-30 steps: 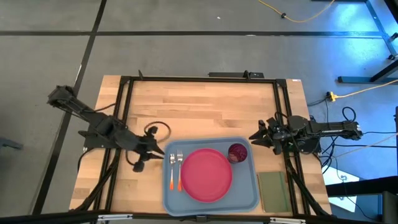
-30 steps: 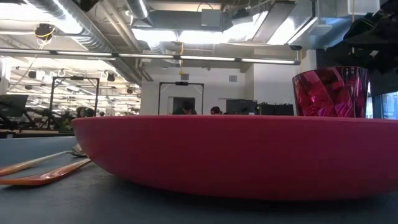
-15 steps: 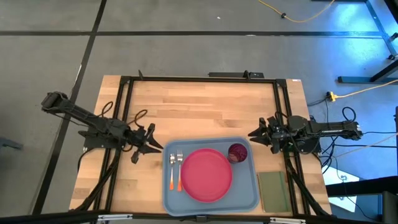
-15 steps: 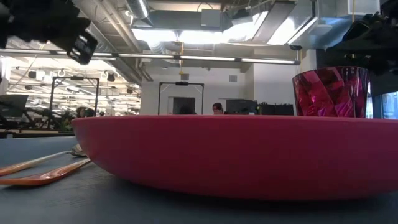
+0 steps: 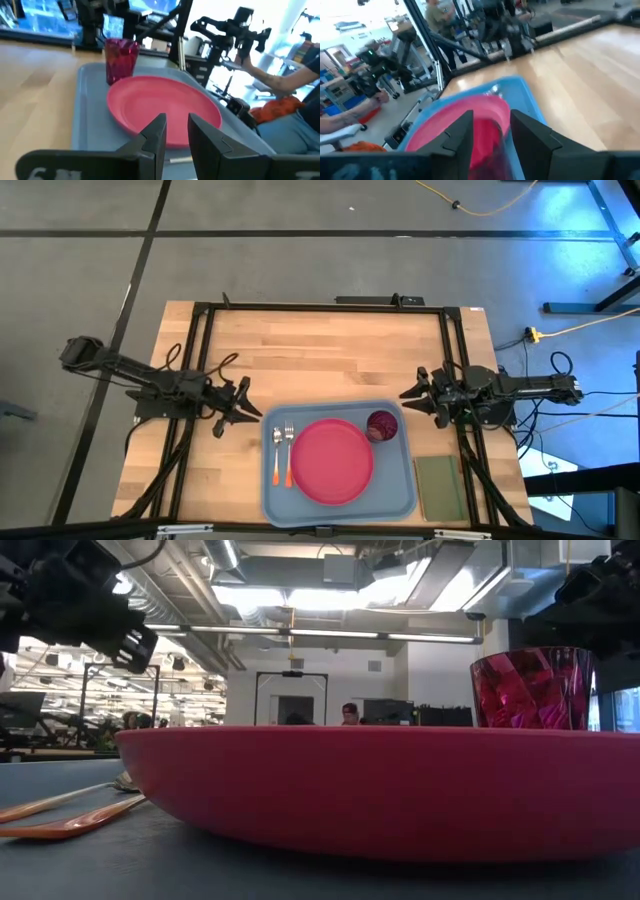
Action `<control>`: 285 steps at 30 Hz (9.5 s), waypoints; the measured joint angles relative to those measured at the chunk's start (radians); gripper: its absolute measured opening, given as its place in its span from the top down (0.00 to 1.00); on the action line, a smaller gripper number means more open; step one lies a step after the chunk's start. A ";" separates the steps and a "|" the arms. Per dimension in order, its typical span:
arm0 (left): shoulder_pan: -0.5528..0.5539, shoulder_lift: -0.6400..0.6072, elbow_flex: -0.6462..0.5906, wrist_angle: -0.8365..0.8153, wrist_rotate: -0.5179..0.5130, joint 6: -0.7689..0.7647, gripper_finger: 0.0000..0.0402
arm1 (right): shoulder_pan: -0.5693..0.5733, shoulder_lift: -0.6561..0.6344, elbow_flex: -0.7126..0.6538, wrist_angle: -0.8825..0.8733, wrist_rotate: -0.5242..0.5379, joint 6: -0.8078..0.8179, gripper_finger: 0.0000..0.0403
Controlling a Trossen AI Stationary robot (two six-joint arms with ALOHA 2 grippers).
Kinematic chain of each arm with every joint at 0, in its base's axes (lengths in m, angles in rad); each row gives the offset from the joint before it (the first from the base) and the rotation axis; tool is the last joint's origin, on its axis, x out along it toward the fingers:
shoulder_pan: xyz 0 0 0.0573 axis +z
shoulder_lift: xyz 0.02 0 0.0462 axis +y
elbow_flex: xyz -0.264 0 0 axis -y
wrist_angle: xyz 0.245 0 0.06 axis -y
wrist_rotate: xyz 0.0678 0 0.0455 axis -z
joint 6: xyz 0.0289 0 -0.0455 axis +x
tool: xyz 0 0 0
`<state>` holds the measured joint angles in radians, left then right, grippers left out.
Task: Pick and place plate/cup/fork/spoon on tray
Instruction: Return to Home Position
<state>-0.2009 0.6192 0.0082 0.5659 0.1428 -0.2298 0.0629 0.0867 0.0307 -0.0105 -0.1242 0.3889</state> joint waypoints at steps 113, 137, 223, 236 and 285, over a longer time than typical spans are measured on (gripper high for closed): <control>0.136 -0.617 0.000 -0.526 0.023 0.057 0.82 | 0.000 -0.082 -0.023 0.034 0.123 -0.213 0.67; 0.136 -0.617 0.000 -0.527 0.023 0.057 0.82 | 0.000 -0.082 -0.023 0.035 0.123 -0.212 0.67; 0.135 -0.617 0.000 -0.527 0.023 0.056 0.82 | 0.000 -0.082 -0.023 0.035 0.124 -0.212 0.67; 0.135 -0.617 0.000 -0.527 0.023 0.056 0.82 | 0.000 -0.082 -0.023 0.035 0.123 -0.214 0.67; 0.135 -0.617 0.000 -0.527 0.023 0.056 0.82 | 0.000 -0.082 -0.023 0.035 0.123 -0.214 0.67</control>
<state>-0.0658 0.0025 0.0082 0.0391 0.1654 -0.1734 0.0631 0.0044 0.0082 0.0250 -0.0010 0.1749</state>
